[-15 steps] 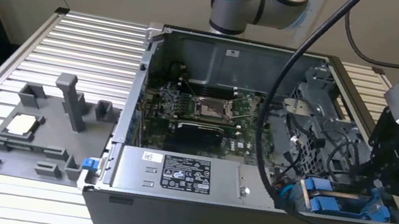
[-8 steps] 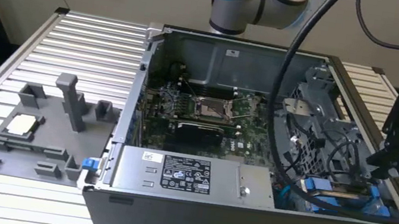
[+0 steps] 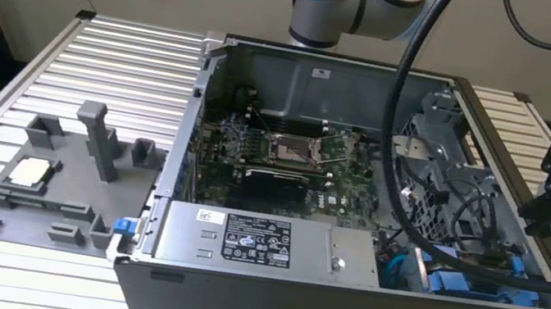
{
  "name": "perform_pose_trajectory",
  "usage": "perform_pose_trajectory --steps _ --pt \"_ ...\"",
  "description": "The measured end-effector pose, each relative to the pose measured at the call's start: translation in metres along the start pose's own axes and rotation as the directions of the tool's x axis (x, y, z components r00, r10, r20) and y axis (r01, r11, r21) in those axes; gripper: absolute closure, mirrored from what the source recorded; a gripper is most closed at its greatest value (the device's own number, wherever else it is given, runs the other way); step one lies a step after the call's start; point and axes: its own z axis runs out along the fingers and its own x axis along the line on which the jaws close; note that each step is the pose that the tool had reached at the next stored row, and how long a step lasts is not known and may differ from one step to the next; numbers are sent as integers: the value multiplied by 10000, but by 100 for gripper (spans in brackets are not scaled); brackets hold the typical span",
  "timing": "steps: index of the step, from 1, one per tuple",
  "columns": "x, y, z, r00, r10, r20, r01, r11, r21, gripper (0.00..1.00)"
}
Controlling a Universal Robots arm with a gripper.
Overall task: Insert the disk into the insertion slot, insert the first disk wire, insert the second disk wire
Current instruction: 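Insert the first disk wire, then insert the second disk wire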
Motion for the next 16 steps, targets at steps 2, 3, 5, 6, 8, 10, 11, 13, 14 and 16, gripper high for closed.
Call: perform_pose_trajectory --steps 2,3,5,6,8,10,11,13,14,16 --pt "-10 1 -2 10000 1 -7 -1 10000 1 73" --pt "-31 1 2 10000 1 -2 -1 10000 0 73" --pt "-94 2 9 10000 2 -2 -2 10000 0 73" --pt "-128 2 13 10000 1 -2 -1 10000 0 73" --pt "-197 4 21 10000 2 -1 -2 10000 1 73" --pt "-273 5 29 10000 2 -3 -2 10000 0 73" --pt "-307 6 33 10000 2 -2 -2 10000 0 73" --pt "-404 8 43 10000 1 -3 -1 10000 0 73" --pt "-419 8 45 10000 1 -4 -1 10000 1 73" --pt "-425 9 46 10000 2 -3 -2 10000 1 73"
